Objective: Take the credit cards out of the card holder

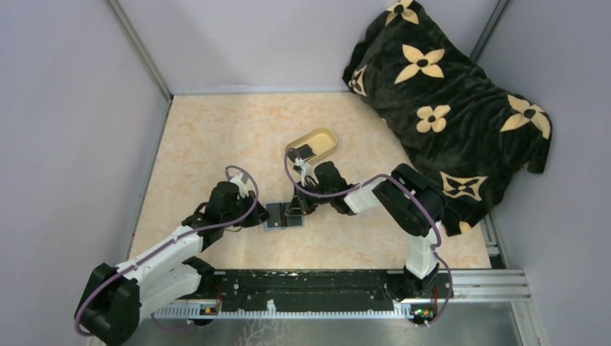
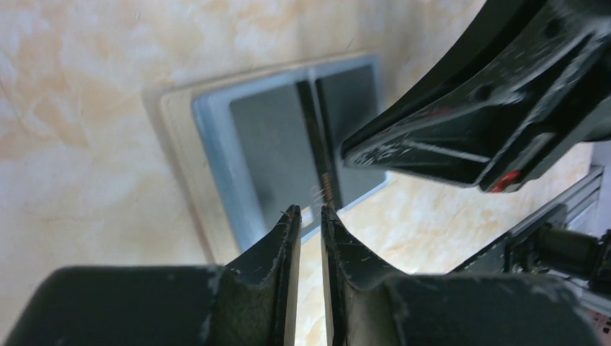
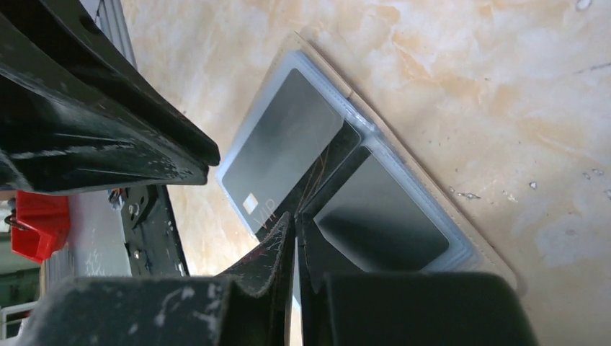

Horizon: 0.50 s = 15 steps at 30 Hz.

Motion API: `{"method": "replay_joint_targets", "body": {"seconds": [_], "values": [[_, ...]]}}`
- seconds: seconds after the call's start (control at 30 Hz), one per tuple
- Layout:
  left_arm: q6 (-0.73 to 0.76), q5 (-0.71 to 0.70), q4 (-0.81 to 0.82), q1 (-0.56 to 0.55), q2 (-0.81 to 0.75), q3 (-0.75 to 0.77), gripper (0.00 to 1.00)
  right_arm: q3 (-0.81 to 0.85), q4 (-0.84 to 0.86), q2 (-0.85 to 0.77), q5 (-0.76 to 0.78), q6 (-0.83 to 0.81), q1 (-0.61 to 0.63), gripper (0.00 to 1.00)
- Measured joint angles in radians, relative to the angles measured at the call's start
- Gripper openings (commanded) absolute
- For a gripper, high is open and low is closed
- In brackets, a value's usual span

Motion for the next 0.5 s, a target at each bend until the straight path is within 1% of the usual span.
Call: {"method": "replay_joint_targets", "body": {"seconds": [0.17,0.23,0.33,0.4,0.5], "values": [[-0.008,0.022,0.015,-0.001,0.031,-0.068,0.21,-0.013,-0.001,0.011,0.003,0.003,-0.007,0.18],[-0.018,0.027,0.03,-0.001,0.039,-0.091,0.2,-0.013,0.003,0.011,-0.001,0.005,-0.01,0.27],[-0.028,0.027,0.05,-0.001,0.049,-0.112,0.2,-0.015,0.018,0.011,-0.007,0.015,-0.015,0.36],[-0.034,0.027,0.07,-0.001,0.065,-0.113,0.2,-0.021,0.035,0.011,-0.015,0.022,-0.018,0.38],[-0.042,0.033,0.112,-0.001,0.1,-0.112,0.2,-0.026,0.055,0.014,-0.027,0.031,-0.018,0.38]]}}
